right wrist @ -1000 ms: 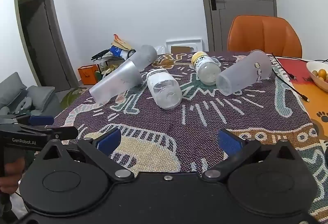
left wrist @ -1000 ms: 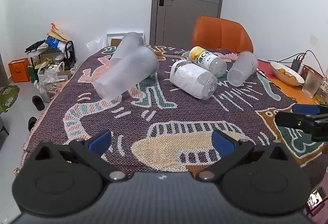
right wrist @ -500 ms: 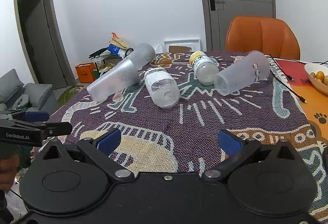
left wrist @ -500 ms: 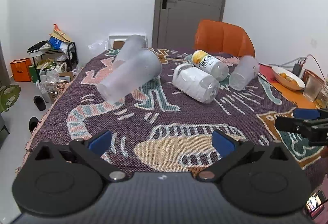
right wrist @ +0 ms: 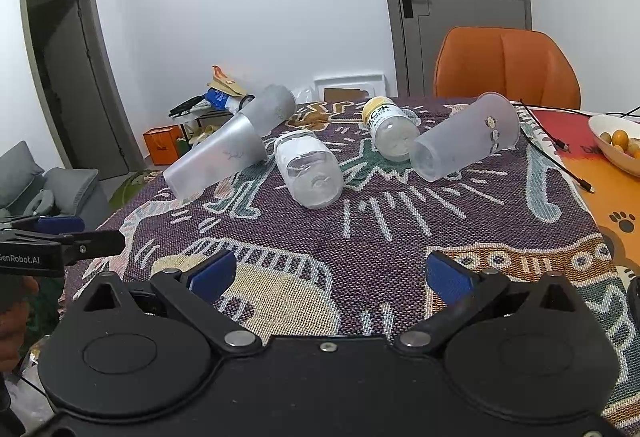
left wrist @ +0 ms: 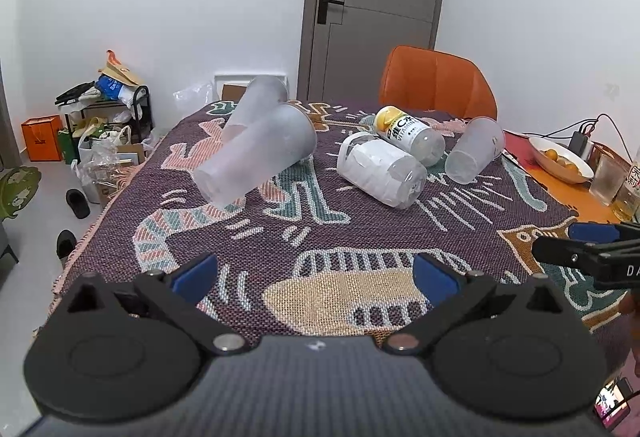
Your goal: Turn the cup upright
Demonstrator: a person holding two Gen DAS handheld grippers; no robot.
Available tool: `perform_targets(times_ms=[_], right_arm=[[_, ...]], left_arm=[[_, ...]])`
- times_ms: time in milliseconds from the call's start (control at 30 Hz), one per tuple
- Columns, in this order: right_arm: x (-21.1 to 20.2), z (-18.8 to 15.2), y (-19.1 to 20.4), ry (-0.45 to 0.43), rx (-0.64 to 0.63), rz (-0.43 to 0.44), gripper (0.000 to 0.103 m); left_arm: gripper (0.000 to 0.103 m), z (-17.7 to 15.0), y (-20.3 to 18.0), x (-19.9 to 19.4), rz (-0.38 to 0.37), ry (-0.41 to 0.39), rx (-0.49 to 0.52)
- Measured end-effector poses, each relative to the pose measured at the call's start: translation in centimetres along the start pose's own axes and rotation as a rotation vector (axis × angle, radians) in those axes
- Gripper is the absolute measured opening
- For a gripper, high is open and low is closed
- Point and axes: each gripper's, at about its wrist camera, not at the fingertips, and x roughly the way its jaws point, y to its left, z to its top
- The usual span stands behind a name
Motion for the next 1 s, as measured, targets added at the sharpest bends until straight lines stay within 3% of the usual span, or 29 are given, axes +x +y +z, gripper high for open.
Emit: perform_targets(times_ms=[1000], right_arm=[[0.15,0.02,-0.28,0.004,0.001,-0.006,0.103]], left_arm=[[0.103,-0.20,0.26,0.28,-0.017,0.014,-0.028]])
